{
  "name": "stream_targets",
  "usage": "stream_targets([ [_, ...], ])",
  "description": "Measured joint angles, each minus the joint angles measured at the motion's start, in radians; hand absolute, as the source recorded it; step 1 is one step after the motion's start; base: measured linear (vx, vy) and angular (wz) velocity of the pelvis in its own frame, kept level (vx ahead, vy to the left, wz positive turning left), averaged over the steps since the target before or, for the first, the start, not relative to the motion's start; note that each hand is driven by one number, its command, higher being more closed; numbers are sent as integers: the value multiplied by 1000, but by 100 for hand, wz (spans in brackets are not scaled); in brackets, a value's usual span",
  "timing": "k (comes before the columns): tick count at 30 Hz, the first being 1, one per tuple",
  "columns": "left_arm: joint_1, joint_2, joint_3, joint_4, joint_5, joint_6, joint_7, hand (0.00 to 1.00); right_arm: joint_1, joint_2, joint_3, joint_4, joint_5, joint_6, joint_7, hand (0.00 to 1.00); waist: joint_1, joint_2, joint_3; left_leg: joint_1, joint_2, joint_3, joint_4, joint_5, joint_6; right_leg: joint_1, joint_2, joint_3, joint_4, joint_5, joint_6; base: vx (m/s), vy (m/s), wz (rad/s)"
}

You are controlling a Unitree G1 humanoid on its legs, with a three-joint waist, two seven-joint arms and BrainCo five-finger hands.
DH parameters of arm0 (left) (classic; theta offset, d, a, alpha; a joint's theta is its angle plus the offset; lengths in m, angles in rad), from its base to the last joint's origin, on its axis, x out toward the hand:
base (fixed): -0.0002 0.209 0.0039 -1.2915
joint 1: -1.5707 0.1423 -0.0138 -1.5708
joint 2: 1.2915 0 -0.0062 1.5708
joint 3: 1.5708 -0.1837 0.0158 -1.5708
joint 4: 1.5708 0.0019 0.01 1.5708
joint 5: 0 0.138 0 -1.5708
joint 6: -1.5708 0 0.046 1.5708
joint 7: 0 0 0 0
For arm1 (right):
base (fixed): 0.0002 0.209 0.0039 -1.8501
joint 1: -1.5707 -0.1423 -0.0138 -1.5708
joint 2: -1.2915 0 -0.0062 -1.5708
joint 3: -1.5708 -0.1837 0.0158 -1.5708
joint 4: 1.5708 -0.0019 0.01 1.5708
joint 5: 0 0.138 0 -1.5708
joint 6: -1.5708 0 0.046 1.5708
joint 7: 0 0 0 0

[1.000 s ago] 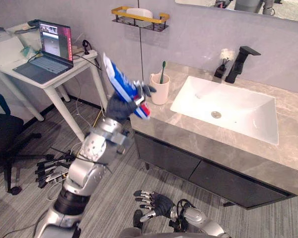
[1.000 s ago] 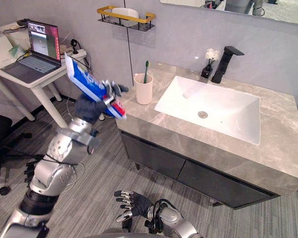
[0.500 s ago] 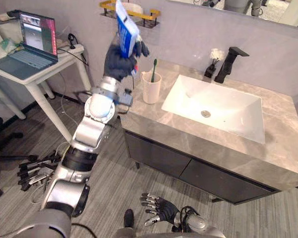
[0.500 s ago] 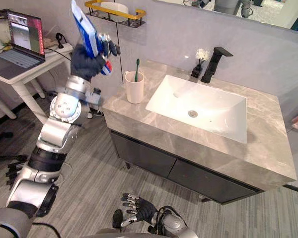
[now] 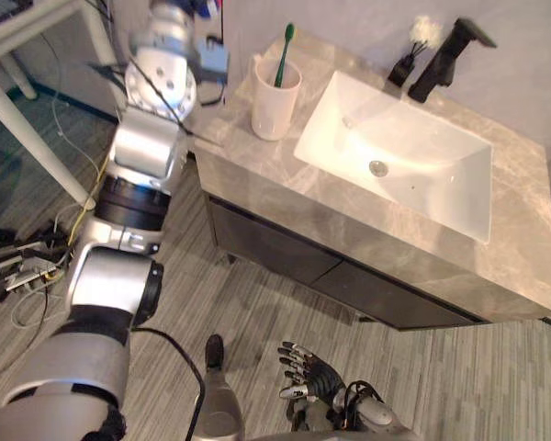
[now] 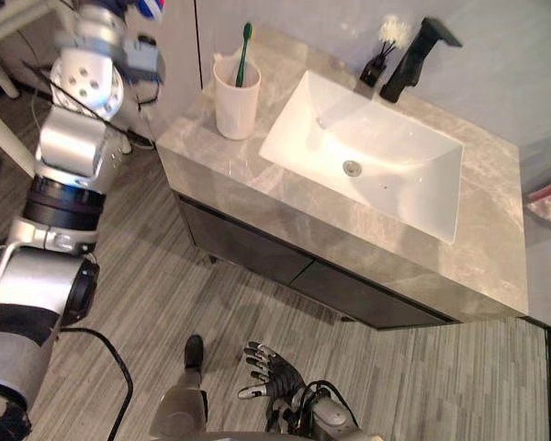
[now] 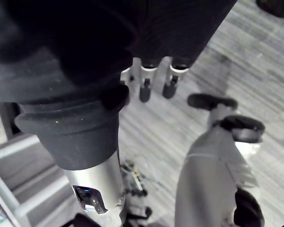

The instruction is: Organize washtable

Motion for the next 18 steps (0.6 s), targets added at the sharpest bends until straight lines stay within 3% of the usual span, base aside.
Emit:
stream_targets([
  [11, -155, 8, -44, 173, -62, -30, 21, 100, -5, 22, -21, 1, 3, -34, -17, 0, 8, -5, 91, 0, -3, 3, 0, -1, -1, -1, -3, 1, -2, -3, 3, 30, -9, -1],
  [18, -191, -8, -78, 174, -79, -40, 21, 100, -5, 19, -19, 2, 2, -39, -17, 0, 4, -4, 95, -10, -6, 4, 0, -1, 0, -13, -7, 1, 1, -3, 3, 0, 0, 0],
])
